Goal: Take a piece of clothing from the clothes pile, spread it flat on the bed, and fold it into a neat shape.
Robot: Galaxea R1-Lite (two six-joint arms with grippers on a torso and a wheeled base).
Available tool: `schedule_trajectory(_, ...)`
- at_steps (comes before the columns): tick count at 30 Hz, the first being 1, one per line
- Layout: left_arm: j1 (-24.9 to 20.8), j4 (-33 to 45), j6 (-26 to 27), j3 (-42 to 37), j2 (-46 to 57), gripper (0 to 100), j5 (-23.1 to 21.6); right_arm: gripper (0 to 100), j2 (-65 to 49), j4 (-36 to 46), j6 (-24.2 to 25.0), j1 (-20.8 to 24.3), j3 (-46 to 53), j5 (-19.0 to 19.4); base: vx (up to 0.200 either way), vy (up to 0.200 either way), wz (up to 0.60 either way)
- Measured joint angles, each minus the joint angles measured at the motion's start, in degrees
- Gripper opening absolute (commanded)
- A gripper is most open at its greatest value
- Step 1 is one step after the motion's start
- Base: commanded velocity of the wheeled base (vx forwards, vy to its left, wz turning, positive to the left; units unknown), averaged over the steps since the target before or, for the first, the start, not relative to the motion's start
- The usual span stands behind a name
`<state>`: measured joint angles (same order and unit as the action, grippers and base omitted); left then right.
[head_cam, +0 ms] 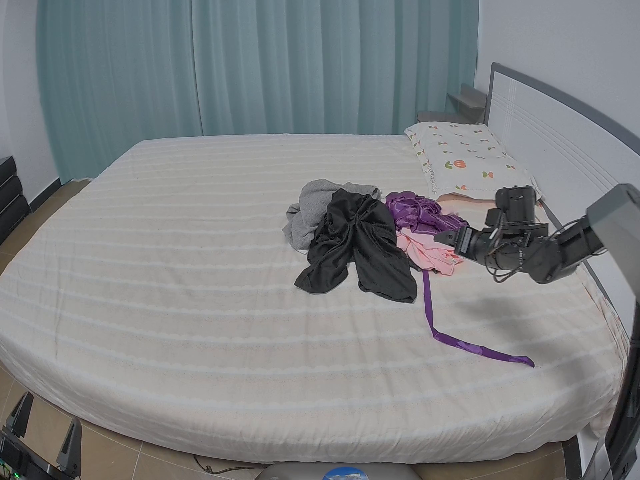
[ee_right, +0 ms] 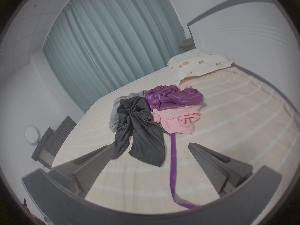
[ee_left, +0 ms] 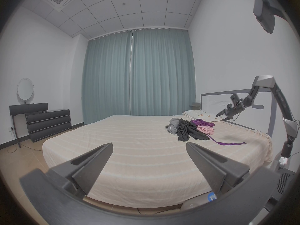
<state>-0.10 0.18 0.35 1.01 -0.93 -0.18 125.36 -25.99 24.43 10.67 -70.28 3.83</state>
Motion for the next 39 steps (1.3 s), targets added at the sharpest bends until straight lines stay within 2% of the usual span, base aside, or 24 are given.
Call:
schedule_trajectory(11,0.00,0.00,0.00,0.00,0.00,100,-0.02,100,24.42,6.56,8.77,3.00,-28.83,-3.47,0.000,0.000,0.00)
schedule_trajectory(17,0.00,0.00,0.00,0.00,0.00,100,0.00,100,31.82,7.88,10.06,4.71,-34.57,-4.40,0.000,0.000,0.00)
schedule_trajectory(27,-0.01,0.00,-0.02,0.00,0.00,100,0.00,100,35.93,7.63,9.84,5.29,-37.61,-4.97,0.000,0.000,0.00)
schedule_trajectory(28,-0.01,0.00,0.00,0.00,0.00,100,0.00,0,36.17,7.63,9.81,5.29,-37.90,-4.97,0.000,0.000,0.00)
schedule_trajectory(39,0.00,0.00,-0.02,0.00,0.00,100,0.00,0,37.63,7.13,10.46,5.75,-39.20,-4.69,0.000,0.000,0.00)
